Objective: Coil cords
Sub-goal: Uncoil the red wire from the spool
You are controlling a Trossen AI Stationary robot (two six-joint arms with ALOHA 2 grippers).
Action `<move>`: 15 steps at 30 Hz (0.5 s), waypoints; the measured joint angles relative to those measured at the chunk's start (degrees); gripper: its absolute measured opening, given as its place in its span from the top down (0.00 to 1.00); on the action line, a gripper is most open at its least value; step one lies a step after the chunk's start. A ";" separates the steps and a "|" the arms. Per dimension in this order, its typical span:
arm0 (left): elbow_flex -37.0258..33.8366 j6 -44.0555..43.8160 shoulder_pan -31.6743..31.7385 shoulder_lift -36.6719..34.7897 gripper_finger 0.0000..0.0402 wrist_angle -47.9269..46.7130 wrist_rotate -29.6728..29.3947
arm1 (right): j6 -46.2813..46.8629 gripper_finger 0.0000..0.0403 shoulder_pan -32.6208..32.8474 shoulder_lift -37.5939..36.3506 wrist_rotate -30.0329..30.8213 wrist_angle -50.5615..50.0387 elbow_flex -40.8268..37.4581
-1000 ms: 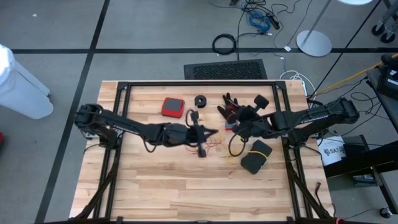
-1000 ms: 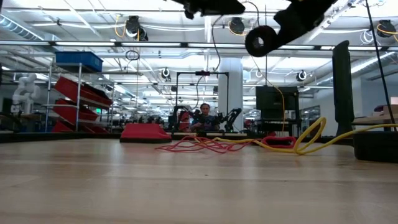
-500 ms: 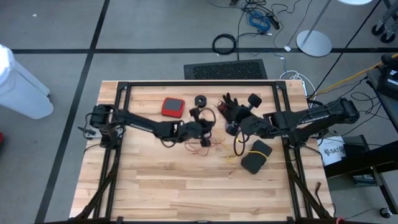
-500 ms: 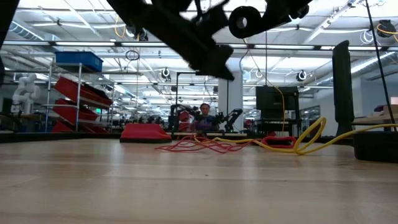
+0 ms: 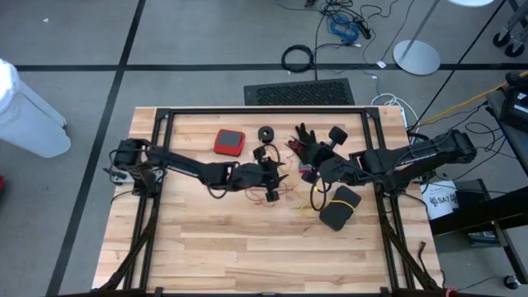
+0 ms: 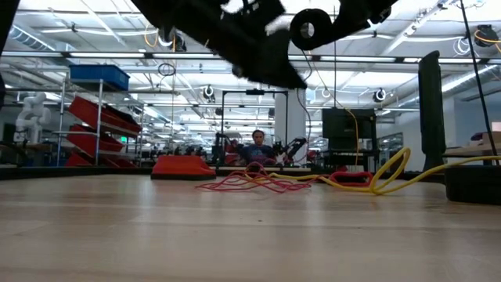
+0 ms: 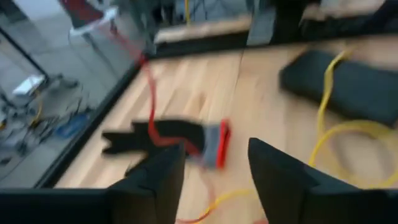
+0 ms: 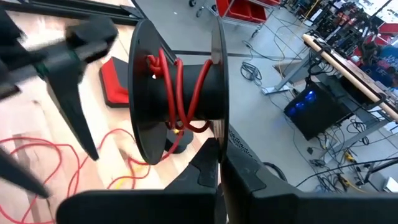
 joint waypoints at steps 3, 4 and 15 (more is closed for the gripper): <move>0.02 0.43 -0.93 -0.19 0.50 5.30 -0.13 | 0.12 1.00 0.07 -0.02 -0.21 0.35 0.00; 0.02 0.71 -1.14 -0.15 0.50 6.97 -0.90 | 0.13 1.00 0.21 -0.02 -0.31 0.29 0.00; 0.04 3.50 -0.28 -0.14 0.50 16.64 -10.81 | -2.06 1.00 2.96 -0.02 -1.70 3.48 0.00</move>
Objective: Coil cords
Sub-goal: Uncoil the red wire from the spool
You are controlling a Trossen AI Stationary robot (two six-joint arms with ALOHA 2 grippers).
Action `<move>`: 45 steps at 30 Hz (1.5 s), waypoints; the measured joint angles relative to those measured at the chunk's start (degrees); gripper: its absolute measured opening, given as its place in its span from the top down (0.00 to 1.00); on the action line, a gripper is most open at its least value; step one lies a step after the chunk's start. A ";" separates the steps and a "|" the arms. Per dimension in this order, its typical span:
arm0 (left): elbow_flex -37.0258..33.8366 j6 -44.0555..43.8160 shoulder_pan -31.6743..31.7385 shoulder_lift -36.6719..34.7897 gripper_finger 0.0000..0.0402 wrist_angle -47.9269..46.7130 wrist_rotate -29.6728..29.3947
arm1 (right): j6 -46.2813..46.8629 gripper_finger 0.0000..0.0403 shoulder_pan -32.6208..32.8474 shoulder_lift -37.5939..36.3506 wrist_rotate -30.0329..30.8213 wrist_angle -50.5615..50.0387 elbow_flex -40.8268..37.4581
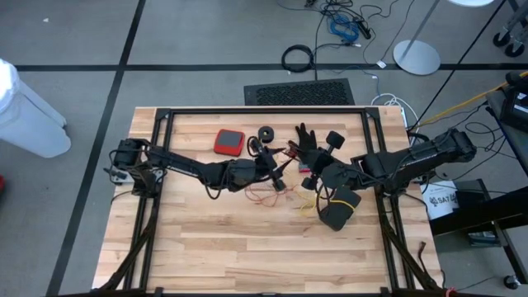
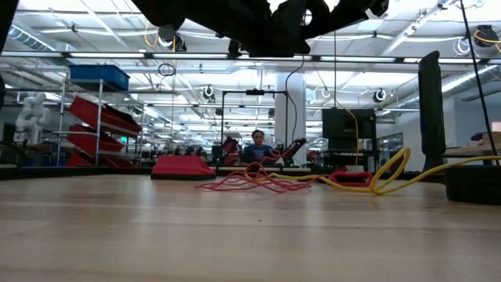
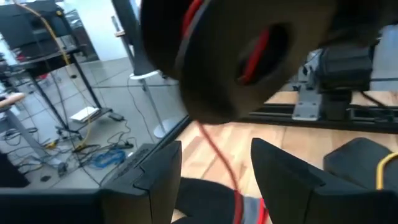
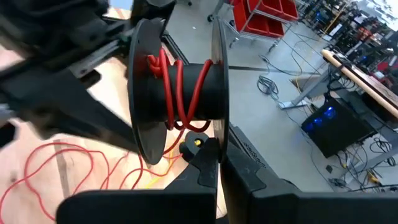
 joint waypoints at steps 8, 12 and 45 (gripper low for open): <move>0.00 -0.33 1.09 0.01 0.52 -0.22 2.92 | -0.14 1.00 1.09 0.00 0.02 -0.02 0.00; 0.00 0.02 1.00 0.02 0.61 -0.10 3.60 | -0.15 1.00 1.09 0.00 0.02 -0.02 0.00; 0.02 5.43 -2.72 -5.71 1.00 -1.23 7.93 | 9.70 1.00 -3.02 0.20 0.11 -10.63 0.00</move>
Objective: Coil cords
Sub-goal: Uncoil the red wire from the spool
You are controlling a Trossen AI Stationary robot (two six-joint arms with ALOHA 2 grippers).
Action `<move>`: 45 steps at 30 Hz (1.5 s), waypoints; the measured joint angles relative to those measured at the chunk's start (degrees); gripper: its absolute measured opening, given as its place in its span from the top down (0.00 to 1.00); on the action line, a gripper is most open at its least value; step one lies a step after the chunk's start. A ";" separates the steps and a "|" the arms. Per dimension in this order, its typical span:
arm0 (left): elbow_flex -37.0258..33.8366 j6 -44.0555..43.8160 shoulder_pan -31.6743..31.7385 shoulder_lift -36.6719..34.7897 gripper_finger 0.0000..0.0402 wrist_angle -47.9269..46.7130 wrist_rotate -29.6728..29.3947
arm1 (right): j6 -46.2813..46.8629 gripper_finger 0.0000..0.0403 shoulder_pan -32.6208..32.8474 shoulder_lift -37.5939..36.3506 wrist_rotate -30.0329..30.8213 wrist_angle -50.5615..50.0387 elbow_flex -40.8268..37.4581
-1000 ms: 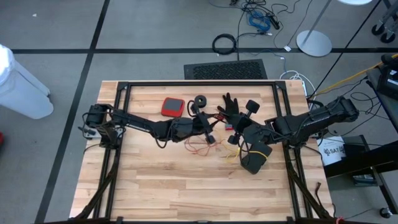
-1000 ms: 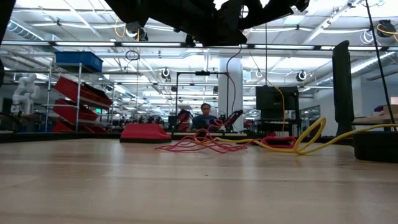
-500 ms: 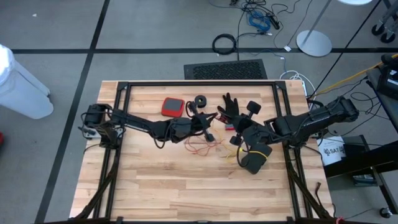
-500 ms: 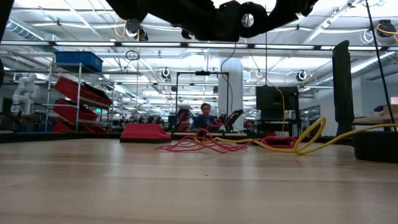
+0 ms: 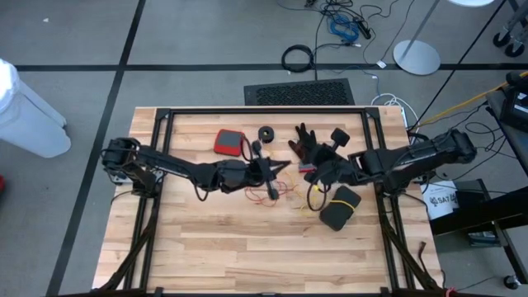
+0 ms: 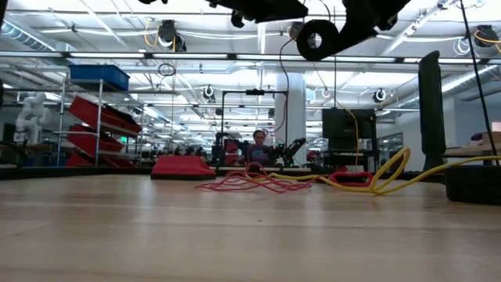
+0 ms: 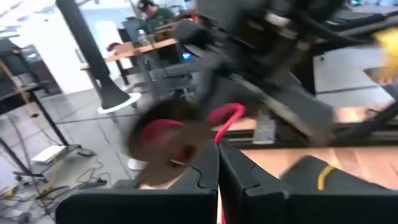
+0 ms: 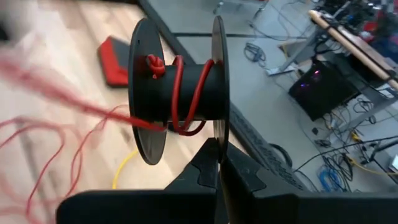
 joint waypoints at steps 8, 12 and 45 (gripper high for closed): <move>0.07 -1.59 -1.55 3.14 1.00 -3.38 -0.48 | -7.11 1.00 -2.78 0.02 0.21 9.93 0.00; 0.00 -3.91 0.43 5.96 1.00 -5.21 -1.39 | -10.40 1.00 -2.75 0.02 0.19 14.42 0.00; 0.02 -4.88 -0.87 -5.13 1.00 -11.68 3.19 | 3.07 1.00 -4.27 0.46 1.86 -8.41 0.00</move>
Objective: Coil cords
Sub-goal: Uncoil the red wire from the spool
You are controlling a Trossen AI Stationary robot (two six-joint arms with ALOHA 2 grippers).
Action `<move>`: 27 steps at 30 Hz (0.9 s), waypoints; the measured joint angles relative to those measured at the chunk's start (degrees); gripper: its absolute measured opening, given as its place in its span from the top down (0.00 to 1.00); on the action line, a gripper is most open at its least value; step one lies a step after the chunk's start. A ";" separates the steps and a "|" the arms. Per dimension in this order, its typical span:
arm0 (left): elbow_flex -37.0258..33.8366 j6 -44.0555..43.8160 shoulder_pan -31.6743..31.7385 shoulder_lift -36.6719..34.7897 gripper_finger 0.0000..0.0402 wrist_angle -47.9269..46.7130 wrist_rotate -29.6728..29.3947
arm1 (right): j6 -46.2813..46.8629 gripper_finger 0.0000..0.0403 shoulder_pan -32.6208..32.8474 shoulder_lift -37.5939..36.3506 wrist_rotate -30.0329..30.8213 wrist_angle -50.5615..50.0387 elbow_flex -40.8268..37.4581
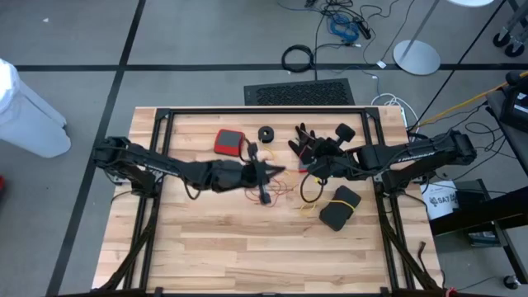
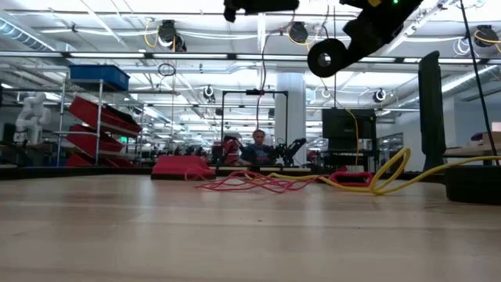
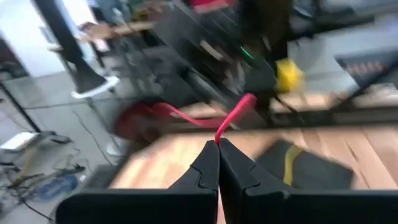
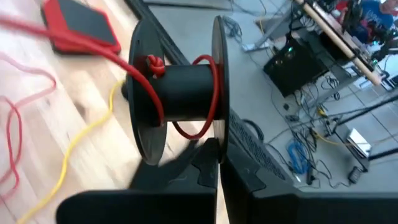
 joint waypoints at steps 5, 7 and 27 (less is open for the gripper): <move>0.00 -0.51 -1.10 6.01 1.00 0.14 0.01 | -5.77 1.00 -0.52 0.00 -0.12 8.95 0.00; -0.02 -1.10 -0.34 8.41 1.00 -0.09 0.05 | -8.09 1.00 -0.50 0.00 -0.29 12.56 0.00; -0.04 -8.11 12.38 11.56 0.86 -18.44 -1.29 | -10.80 1.00 1.36 0.00 -0.19 14.30 0.00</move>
